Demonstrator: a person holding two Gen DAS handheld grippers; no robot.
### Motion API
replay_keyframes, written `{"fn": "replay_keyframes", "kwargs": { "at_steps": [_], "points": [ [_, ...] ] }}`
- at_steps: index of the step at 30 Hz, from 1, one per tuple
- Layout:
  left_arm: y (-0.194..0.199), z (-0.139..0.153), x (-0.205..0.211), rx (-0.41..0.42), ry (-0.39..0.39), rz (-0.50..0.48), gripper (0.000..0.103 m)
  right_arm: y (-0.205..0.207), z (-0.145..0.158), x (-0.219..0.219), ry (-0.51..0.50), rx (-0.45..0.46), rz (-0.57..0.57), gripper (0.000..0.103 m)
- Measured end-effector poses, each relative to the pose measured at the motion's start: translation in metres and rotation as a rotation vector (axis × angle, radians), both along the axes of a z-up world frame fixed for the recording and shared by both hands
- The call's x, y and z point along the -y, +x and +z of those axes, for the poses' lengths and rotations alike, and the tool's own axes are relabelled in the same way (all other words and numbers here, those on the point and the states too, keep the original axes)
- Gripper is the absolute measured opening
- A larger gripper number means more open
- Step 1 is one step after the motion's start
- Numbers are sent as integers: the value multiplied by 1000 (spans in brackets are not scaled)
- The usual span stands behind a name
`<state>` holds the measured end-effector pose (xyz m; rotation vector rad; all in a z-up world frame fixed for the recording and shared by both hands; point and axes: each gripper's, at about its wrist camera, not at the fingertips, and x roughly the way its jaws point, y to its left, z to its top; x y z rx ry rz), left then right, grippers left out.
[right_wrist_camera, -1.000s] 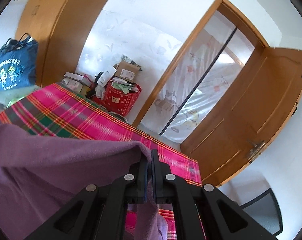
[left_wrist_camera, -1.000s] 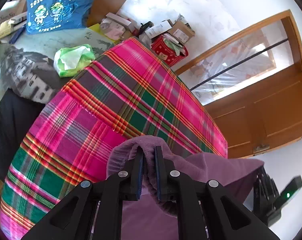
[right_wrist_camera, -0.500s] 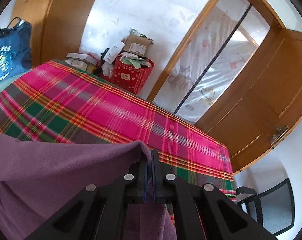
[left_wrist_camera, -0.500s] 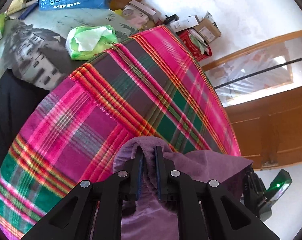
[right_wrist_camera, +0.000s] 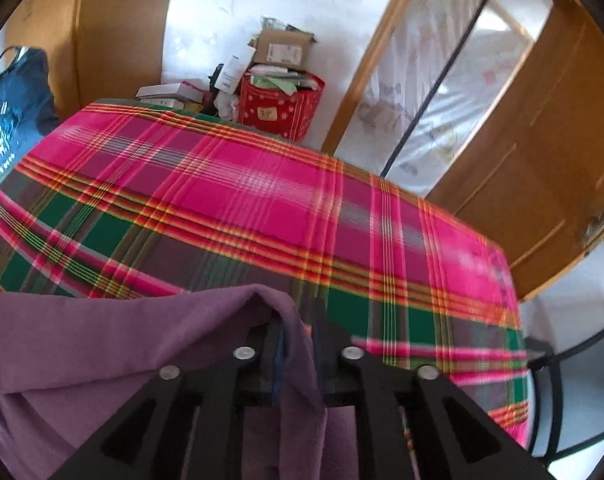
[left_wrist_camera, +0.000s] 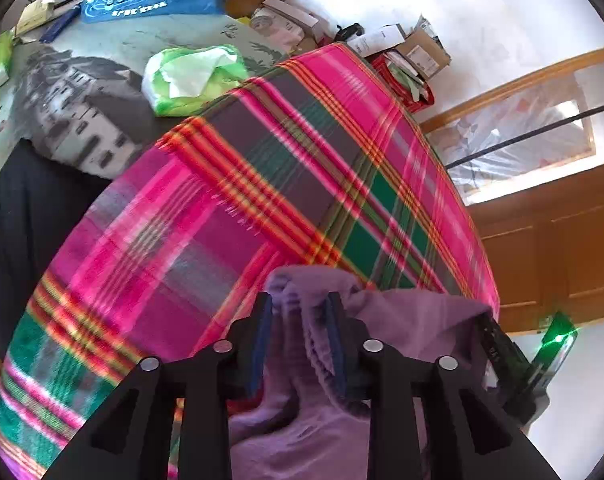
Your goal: Fold clothes
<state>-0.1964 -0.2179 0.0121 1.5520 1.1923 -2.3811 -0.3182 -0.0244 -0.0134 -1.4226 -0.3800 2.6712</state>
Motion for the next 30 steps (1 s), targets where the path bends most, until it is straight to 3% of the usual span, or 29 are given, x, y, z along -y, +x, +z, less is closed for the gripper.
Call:
{"fn": "replay_keyframes", "kwargs": {
  "at_steps": [11,17,25,28,30],
  "points": [
    [81,-6,19,25,-16,-2,30,59,42,-26,-203,31,30,22],
    [117,-12,7,27,25,-70,31,140,65,-3,-214,-73,258,22],
    [138,-30,-9,38,108,-100,31,240,47,3,-264,-104,379,23],
    [144,-34,-8,25,134,-77,31,266,33,1,-230,-94,335,23],
    [146,-36,-7,22,153,-65,31,281,28,-4,-279,-89,300,23]
  ]
}}
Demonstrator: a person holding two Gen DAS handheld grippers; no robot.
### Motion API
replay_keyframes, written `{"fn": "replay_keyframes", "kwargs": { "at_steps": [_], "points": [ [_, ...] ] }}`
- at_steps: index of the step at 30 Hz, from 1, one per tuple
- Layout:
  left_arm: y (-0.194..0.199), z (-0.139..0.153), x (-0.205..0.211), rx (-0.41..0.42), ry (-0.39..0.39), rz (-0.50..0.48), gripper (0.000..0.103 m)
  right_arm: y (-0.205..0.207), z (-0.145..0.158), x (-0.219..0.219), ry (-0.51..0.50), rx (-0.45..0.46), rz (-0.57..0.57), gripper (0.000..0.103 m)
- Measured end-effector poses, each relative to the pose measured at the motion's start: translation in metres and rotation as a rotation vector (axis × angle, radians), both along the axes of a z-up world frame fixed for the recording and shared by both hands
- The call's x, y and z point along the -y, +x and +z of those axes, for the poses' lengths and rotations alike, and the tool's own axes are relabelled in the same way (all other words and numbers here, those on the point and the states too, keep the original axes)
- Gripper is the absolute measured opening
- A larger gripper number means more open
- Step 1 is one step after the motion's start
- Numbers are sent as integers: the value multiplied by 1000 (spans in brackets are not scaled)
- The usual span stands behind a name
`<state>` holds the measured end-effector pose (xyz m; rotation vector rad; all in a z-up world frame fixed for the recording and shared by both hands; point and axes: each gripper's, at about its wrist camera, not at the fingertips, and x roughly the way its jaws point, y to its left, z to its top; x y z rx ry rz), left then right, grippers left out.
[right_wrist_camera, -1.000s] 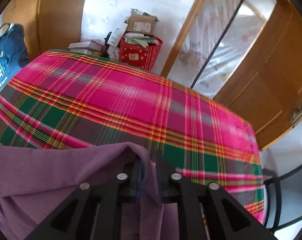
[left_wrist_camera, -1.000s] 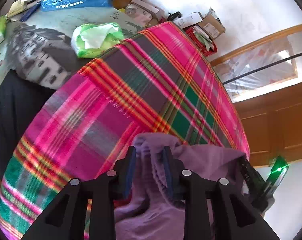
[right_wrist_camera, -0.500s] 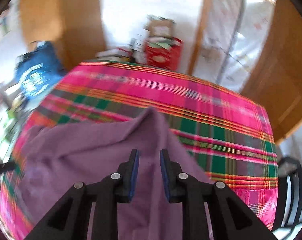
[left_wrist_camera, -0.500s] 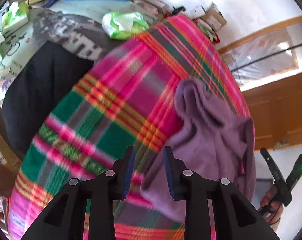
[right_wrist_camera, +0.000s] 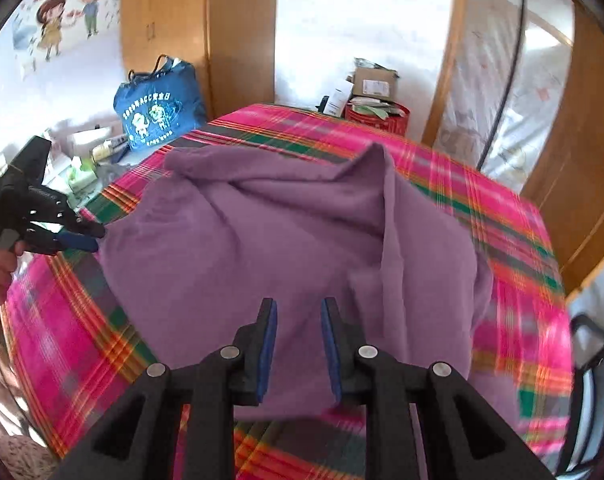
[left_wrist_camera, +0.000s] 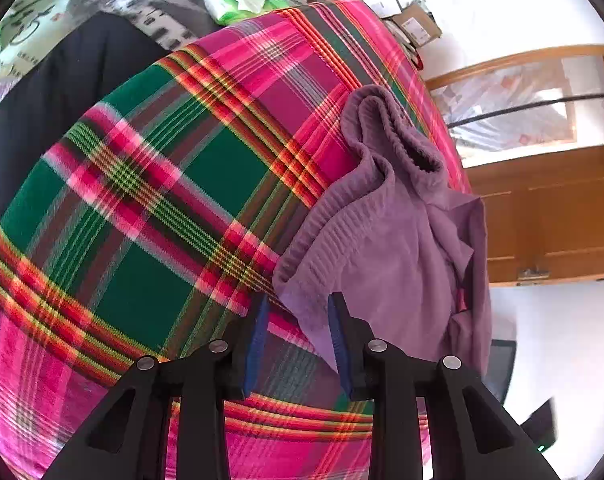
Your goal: Fold clothes
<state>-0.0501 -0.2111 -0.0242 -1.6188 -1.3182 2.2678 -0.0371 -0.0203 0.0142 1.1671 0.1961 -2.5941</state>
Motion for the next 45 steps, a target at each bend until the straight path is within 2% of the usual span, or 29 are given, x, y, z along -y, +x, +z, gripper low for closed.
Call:
{"fn": "replay_keyframes", "kwargs": {
  "at_steps": [4,10,11,13,15,16,18,25,29,30,31,33,37,45],
  "points": [
    [0,-1,-4,-7,11,12,31,28,-16,-16,-99,52,-101,23],
    [-6,-2,-7,-14,30,35,31,38,-41,-25,-135,102,-200,24],
    [-7,-2,-8,-14,29,39,31,35,-44,-27,-152,116,-207,27],
    [-9,0,-11,-21,12,45,31,29,-46,-31,-217,118,-222,45],
    [-9,1,-13,-22,11,52,34,21,-50,-41,-340,139,-237,51],
    [-9,1,-14,-28,16,51,40,18,-52,-47,-402,149,-247,51],
    [-9,1,-13,-35,25,49,43,12,-57,-53,-453,168,-282,54],
    [-9,1,-8,-29,45,92,41,2,-67,-54,-451,167,-338,53],
    [-8,-1,-8,-11,22,122,29,1,-69,-52,-438,161,-347,43],
    [-8,-2,-8,-5,20,131,19,0,-70,-51,-433,162,-347,34],
    [-7,-3,-7,2,18,141,16,0,-71,-50,-433,170,-344,24],
    [-5,-5,-5,1,31,157,12,-1,-72,-51,-436,177,-348,14],
    [1,-6,0,-1,68,190,10,5,-68,-55,-468,156,-344,9],
    [18,0,9,-35,91,218,10,19,-44,-48,-506,112,-293,7]
  ]
}}
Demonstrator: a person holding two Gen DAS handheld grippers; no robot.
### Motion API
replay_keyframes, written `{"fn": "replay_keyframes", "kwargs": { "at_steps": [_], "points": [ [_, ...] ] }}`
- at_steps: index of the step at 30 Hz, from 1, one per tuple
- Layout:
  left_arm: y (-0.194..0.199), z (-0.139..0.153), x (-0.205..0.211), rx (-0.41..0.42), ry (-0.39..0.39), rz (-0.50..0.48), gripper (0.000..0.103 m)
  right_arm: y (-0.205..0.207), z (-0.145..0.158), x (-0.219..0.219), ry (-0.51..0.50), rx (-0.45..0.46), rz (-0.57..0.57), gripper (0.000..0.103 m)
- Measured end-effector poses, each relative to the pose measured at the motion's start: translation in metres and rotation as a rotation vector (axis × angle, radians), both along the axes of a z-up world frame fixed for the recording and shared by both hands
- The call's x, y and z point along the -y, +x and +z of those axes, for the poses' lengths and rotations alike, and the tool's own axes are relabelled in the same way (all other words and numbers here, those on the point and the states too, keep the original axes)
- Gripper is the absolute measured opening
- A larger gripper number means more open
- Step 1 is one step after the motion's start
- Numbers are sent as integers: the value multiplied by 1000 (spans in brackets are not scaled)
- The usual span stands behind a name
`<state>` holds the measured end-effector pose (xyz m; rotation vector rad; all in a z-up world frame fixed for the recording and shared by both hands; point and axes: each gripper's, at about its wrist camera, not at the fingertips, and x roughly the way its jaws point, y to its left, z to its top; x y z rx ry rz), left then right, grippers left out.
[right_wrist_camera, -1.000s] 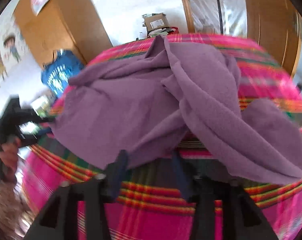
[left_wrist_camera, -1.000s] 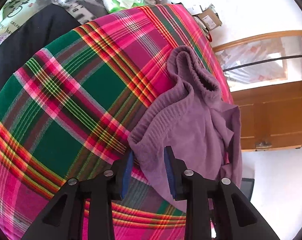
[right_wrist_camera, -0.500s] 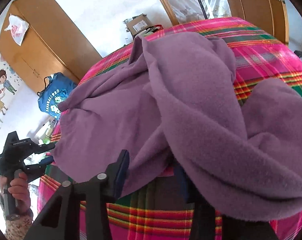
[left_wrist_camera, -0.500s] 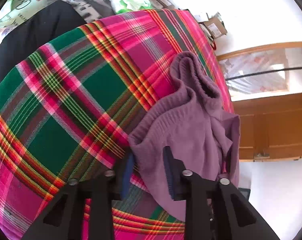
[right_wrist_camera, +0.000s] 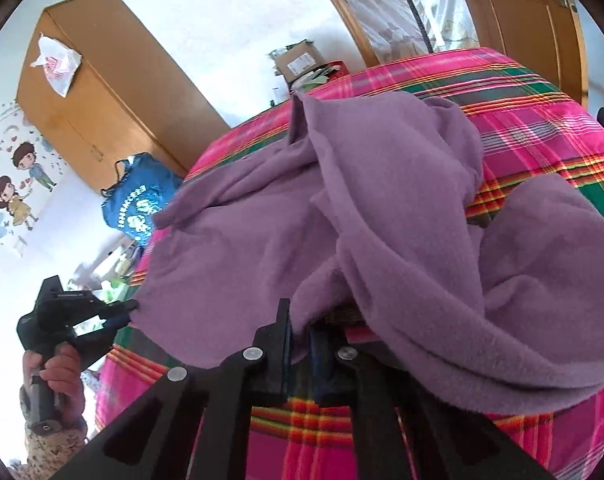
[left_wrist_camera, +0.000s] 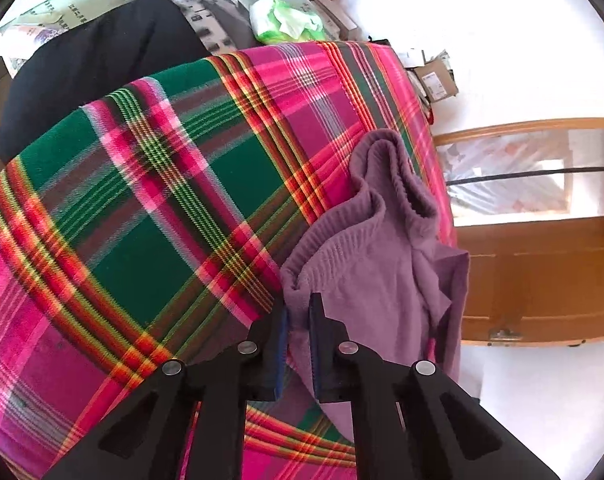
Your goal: Fold clothes
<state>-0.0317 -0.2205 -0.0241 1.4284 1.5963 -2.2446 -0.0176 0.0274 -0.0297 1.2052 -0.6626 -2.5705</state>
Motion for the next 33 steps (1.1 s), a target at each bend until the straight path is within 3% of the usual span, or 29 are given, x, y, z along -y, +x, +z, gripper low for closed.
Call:
{"fn": "replay_keyframes", "kwargs": {
  "at_steps": [10,23,33],
  "points": [
    [39,19,15,-73,5,34,10,24,8,8,-32,-11,46,7],
    [109,5,28,-75,4,86,10,66,11,34,-9,-2,147,7],
    [112,-4,33,-59,-3,94,10,74,4,44,10,20,170,7]
  ]
}}
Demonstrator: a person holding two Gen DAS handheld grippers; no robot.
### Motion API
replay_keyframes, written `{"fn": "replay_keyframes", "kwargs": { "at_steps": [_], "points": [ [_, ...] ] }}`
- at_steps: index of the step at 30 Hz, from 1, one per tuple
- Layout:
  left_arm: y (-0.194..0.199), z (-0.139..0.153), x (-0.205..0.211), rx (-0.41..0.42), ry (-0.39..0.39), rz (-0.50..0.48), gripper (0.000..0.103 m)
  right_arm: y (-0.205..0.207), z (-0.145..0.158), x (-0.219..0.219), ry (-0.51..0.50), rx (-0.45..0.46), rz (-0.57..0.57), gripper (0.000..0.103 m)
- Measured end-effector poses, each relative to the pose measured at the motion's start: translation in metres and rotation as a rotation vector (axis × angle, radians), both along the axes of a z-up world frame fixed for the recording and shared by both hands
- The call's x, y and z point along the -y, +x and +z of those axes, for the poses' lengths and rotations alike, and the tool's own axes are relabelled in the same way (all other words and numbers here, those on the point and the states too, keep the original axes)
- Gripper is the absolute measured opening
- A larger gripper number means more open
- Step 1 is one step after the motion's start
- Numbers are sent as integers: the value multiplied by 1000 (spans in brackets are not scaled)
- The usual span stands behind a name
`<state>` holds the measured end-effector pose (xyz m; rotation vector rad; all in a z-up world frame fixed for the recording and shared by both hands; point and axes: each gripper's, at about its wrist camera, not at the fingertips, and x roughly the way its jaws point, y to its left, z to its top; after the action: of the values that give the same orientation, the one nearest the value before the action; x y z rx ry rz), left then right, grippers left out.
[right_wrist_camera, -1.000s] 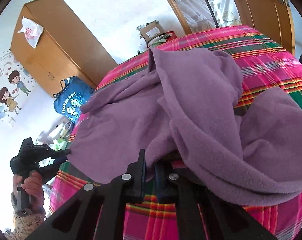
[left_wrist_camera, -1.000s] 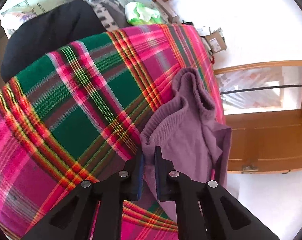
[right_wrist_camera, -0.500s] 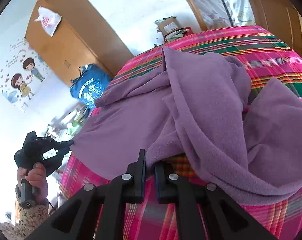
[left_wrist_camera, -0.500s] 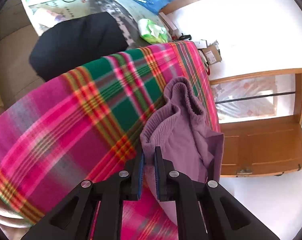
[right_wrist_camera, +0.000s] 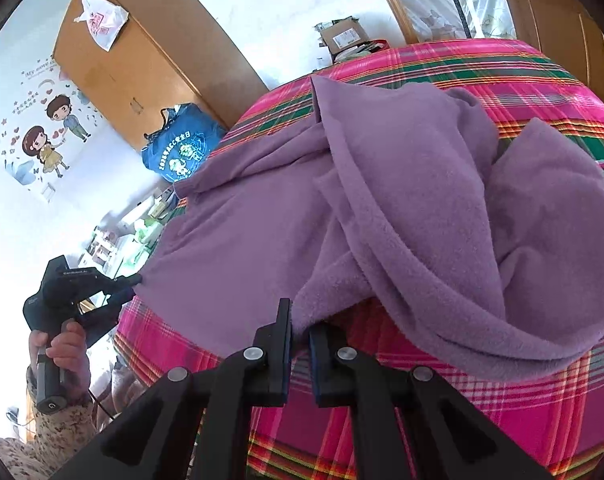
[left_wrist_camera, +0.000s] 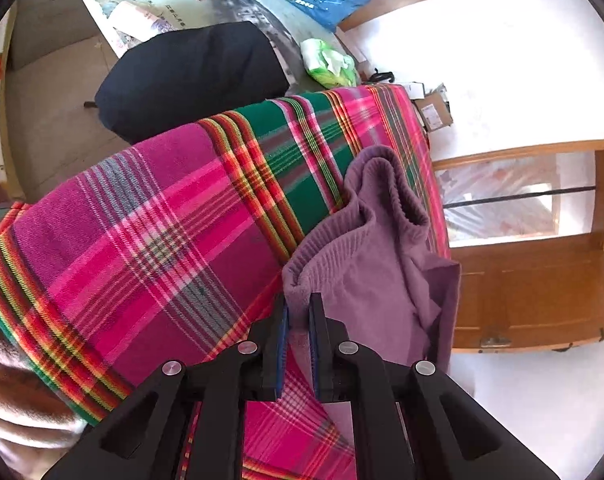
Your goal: Fold clothes
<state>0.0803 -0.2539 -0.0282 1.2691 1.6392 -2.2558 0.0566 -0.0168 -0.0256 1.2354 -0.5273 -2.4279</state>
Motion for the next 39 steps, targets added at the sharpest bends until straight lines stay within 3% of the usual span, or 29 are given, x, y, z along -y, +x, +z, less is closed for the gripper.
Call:
{"fn": "replay_keyframes", "kwargs": {
  "at_steps": [7,16,29,35,39],
  "points": [
    [9,1,-1,14,-20,-14,10,7,2,-10,-8,1,25,7],
    [7,-4,-3,44,-49,-28,10,3,-18,-17,-9,66,23,8],
    [13,15,-8,20,-157,-84,14,32,2,-43,13,16,66,21],
    [23,39,-6,-56,-194,-72,20,56,11,-84,46,-8,-72,22],
    [16,60,-23,-129,-214,-145,22,66,19,-118,63,-30,-210,22]
  ]
}}
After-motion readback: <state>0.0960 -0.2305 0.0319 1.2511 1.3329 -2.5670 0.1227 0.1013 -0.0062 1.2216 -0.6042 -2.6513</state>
